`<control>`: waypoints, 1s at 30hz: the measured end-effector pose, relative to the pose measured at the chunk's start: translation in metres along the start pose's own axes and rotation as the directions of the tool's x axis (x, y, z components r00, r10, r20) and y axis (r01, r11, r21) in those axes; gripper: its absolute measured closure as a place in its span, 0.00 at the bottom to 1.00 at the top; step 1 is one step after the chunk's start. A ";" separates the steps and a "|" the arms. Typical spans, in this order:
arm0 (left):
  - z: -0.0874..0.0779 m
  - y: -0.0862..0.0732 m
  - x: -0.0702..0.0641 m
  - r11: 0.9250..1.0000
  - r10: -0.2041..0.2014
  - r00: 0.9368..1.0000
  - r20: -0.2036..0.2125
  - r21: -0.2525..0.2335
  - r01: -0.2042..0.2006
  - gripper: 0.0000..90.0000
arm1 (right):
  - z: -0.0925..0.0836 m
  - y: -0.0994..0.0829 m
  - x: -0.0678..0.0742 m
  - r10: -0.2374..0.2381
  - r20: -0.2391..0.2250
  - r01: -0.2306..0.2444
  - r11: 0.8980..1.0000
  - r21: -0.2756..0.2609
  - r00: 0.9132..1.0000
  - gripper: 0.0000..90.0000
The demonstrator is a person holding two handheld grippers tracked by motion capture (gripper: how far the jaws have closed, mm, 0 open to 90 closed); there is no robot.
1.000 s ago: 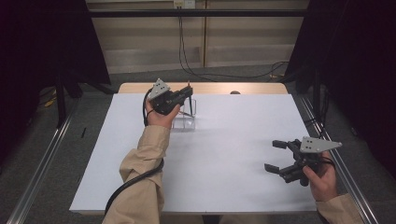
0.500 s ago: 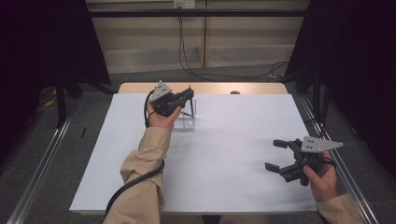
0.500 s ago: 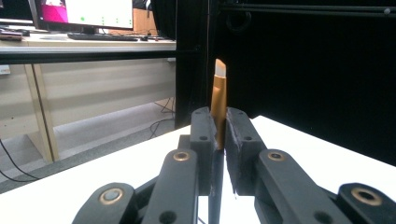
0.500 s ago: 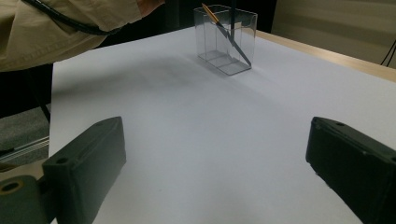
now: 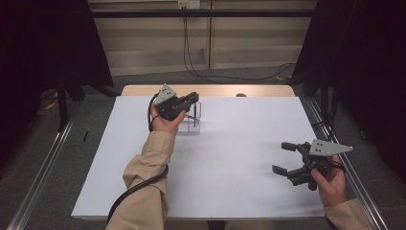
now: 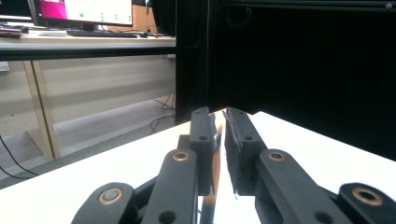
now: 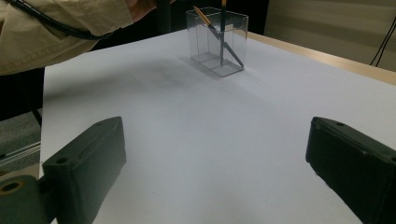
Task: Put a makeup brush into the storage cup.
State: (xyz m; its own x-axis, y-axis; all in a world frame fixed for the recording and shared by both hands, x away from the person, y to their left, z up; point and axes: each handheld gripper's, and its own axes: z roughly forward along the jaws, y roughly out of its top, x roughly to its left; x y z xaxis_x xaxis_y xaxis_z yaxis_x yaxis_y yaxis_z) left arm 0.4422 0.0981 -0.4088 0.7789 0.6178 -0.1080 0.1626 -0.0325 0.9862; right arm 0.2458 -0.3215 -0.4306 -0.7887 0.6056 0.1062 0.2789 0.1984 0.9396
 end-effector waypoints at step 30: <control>-0.017 0.007 -0.008 0.998 -0.056 0.998 0.035 0.011 0.055 0.07 | 0.002 -0.002 0.000 0.001 0.003 -0.001 1.000 0.016 1.000 0.05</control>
State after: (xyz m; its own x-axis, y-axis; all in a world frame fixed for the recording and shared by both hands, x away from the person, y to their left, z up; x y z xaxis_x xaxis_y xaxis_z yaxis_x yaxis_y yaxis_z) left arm 0.4263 0.1064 -0.3984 0.7892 0.5909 -0.1672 0.2121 -0.0069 0.9772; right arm 0.2462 -0.3207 -0.4328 -0.7867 0.6082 0.1056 0.2881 0.2104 0.9342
